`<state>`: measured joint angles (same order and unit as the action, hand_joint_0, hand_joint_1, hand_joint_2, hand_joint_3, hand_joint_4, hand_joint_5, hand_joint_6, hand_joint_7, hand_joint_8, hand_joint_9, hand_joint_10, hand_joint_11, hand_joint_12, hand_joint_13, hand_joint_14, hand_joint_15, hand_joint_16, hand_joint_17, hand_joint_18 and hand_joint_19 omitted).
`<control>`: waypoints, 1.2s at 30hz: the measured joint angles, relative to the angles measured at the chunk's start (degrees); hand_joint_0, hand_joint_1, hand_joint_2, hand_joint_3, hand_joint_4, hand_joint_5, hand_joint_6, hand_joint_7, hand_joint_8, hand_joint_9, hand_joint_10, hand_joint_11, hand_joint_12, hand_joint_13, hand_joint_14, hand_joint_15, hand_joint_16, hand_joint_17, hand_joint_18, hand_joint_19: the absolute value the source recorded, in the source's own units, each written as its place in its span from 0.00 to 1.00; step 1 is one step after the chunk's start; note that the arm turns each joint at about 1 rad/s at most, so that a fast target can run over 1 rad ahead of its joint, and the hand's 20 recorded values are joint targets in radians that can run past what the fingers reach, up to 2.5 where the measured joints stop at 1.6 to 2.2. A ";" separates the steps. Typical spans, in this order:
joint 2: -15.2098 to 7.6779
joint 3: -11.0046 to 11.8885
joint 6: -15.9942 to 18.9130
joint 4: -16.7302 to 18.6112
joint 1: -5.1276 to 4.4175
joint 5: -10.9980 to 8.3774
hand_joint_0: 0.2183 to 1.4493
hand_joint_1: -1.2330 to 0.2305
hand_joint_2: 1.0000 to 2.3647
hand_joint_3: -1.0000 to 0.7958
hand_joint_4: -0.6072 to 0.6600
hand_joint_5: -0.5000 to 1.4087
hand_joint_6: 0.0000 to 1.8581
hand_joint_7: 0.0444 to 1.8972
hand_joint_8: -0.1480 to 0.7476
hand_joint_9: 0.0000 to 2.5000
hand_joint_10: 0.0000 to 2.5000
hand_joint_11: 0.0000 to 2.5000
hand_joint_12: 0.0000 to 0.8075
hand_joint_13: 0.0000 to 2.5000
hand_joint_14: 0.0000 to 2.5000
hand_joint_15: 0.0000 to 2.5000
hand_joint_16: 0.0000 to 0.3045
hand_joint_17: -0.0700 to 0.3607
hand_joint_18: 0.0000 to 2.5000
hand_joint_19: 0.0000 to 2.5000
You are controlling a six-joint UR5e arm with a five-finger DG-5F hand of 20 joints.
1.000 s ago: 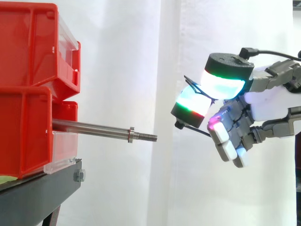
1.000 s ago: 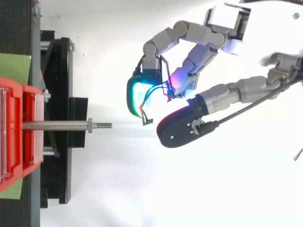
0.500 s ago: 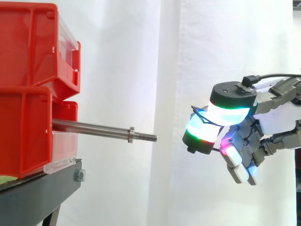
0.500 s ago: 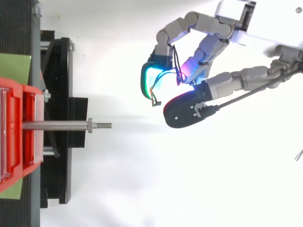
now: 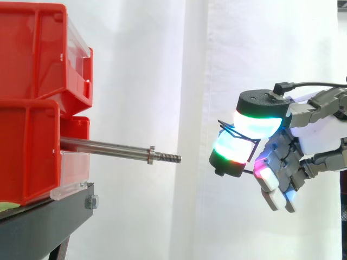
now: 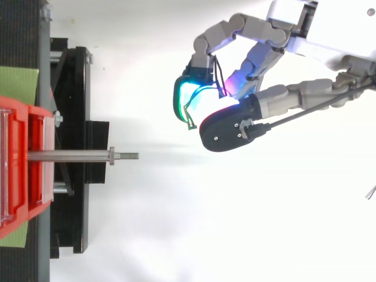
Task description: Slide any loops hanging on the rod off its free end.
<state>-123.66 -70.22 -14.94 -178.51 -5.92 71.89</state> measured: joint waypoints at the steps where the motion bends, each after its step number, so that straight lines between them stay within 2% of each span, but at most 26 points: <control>1: 0.00 0.00 0.00 0.00 -0.01 0.00 0.29 0.69 0.00 0.28 0.52 0.20 0.45 0.54 0.53 0.46 0.01 0.20 0.42 0.43 0.01 0.21 0.16 0.42 0.38 0.30; 9: 0.00 0.00 0.00 -0.08 -0.04 0.00 0.27 0.69 0.00 0.28 0.54 0.20 0.45 0.52 0.52 0.46 0.01 0.20 0.43 0.43 0.01 0.21 0.16 0.42 0.38 0.30; 13: 0.00 0.00 0.00 -0.05 -0.01 0.00 0.27 0.65 0.00 0.28 0.54 0.20 0.44 0.52 0.53 0.47 0.01 0.20 0.43 0.44 0.01 0.21 0.16 0.42 0.38 0.30; 16: 0.00 0.00 0.00 -0.02 -0.03 0.00 0.31 0.56 0.00 0.29 0.53 0.20 0.44 0.54 0.52 0.47 0.01 0.20 0.41 0.45 0.01 0.21 0.15 0.41 0.39 0.29; 24: 0.00 0.00 -0.06 -0.03 -0.03 0.00 0.30 0.45 0.01 0.40 0.54 0.20 0.45 0.57 0.53 0.47 0.01 0.22 0.42 0.45 0.01 0.21 0.16 0.41 0.39 0.29; 26: 0.00 0.00 -0.07 -0.05 -0.03 0.00 0.30 0.43 0.01 0.41 0.55 0.20 0.46 0.57 0.54 0.47 0.01 0.22 0.43 0.45 0.01 0.21 0.16 0.42 0.40 0.28; 28: 0.00 0.00 -0.08 -0.07 -0.01 0.00 0.30 0.38 0.01 0.44 0.56 0.19 0.48 0.53 0.56 0.46 0.01 0.23 0.45 0.45 0.01 0.20 0.18 0.44 0.41 0.27; 32: 0.00 0.00 -0.09 -0.11 0.00 0.00 0.31 0.33 0.01 0.43 0.56 0.18 0.49 0.51 0.54 0.44 0.01 0.23 0.43 0.44 0.01 0.21 0.17 0.43 0.40 0.28; 36: 0.00 0.00 -0.09 -0.17 0.00 0.00 0.33 0.31 0.01 0.38 0.55 0.17 0.49 0.50 0.52 0.43 0.01 0.23 0.41 0.43 0.01 0.21 0.16 0.42 0.39 0.28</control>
<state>-123.66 -70.22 -15.03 -178.67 -5.91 71.90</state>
